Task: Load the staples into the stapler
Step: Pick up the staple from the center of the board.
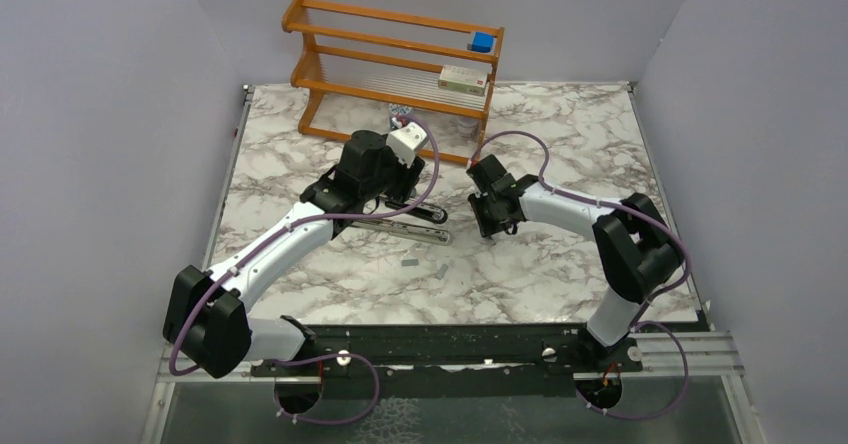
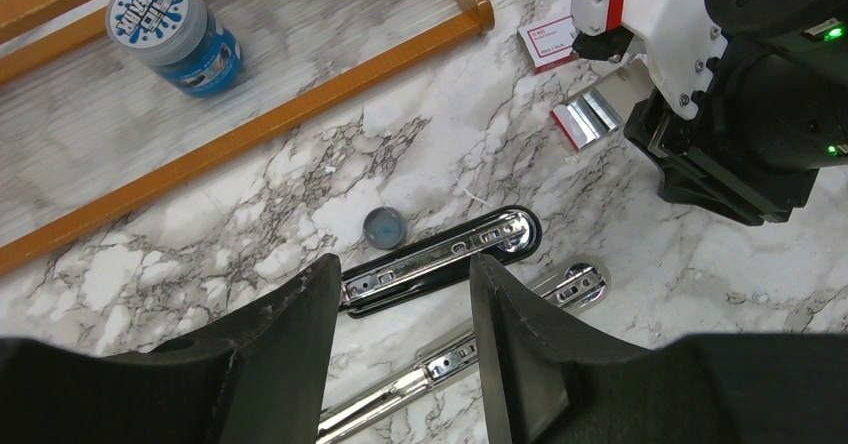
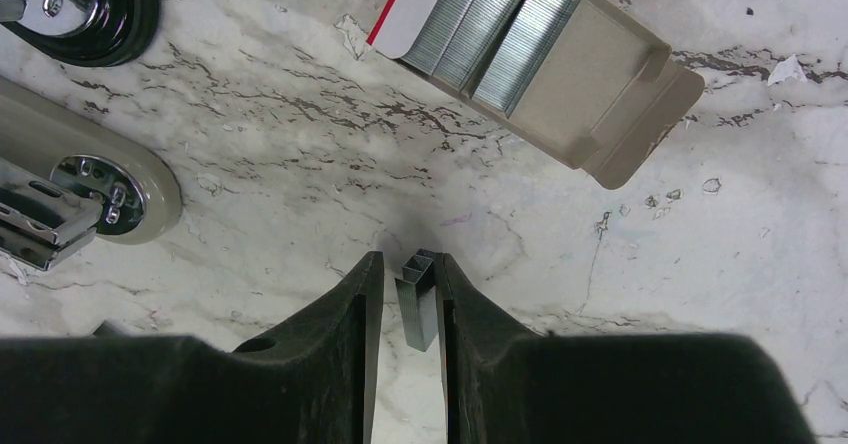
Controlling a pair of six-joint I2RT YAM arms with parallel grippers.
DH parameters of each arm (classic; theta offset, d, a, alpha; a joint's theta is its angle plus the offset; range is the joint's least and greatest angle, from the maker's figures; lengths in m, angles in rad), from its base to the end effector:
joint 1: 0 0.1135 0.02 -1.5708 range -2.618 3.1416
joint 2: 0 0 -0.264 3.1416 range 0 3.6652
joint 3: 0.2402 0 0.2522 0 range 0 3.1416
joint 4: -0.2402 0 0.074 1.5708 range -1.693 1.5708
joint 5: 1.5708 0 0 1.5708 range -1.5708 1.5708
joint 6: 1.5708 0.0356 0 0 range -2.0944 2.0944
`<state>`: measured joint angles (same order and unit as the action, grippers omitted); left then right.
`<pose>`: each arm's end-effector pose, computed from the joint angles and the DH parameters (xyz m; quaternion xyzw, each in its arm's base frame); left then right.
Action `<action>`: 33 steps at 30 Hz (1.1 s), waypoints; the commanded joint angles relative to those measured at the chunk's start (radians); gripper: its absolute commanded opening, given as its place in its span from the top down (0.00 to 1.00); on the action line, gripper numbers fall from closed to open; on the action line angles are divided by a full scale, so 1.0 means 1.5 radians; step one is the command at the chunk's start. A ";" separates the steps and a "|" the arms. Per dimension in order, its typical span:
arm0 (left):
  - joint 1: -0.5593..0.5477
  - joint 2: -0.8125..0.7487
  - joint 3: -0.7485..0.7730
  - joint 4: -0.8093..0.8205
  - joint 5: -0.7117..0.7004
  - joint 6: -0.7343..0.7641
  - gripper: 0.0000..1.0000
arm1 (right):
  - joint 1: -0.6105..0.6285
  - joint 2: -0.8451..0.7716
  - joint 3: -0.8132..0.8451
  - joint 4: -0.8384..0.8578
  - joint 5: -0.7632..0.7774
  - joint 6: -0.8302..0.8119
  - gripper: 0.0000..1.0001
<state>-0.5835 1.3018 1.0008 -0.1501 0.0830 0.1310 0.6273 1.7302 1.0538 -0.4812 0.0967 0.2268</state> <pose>0.2488 -0.1678 0.3050 0.3167 0.7854 -0.1533 0.5092 0.2728 0.1935 0.1674 -0.1847 0.9600 0.0418 0.2061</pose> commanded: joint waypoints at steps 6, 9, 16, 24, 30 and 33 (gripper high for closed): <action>0.003 0.001 -0.013 0.017 0.014 0.002 0.46 | 0.004 0.012 0.019 -0.015 0.009 -0.012 0.75; 0.003 0.002 -0.014 0.018 0.014 0.001 0.46 | 0.004 0.009 0.020 -0.016 0.010 -0.011 0.77; 0.003 0.004 -0.010 0.018 0.015 0.002 0.46 | 0.004 -0.003 0.029 -0.024 0.016 -0.011 0.77; 0.003 0.008 -0.006 0.020 0.019 0.000 0.46 | 0.004 -0.015 0.039 -0.034 0.035 -0.020 0.86; 0.003 0.004 -0.006 0.019 0.018 0.001 0.46 | 0.004 -0.013 0.044 -0.042 0.050 -0.029 0.89; 0.003 0.004 -0.005 0.018 0.018 0.001 0.46 | 0.004 -0.012 0.054 -0.059 0.086 -0.039 0.89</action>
<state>-0.5835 1.3094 0.9886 -0.1505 0.0864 0.1314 0.6273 1.7317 1.0943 -0.5240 0.1390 0.1967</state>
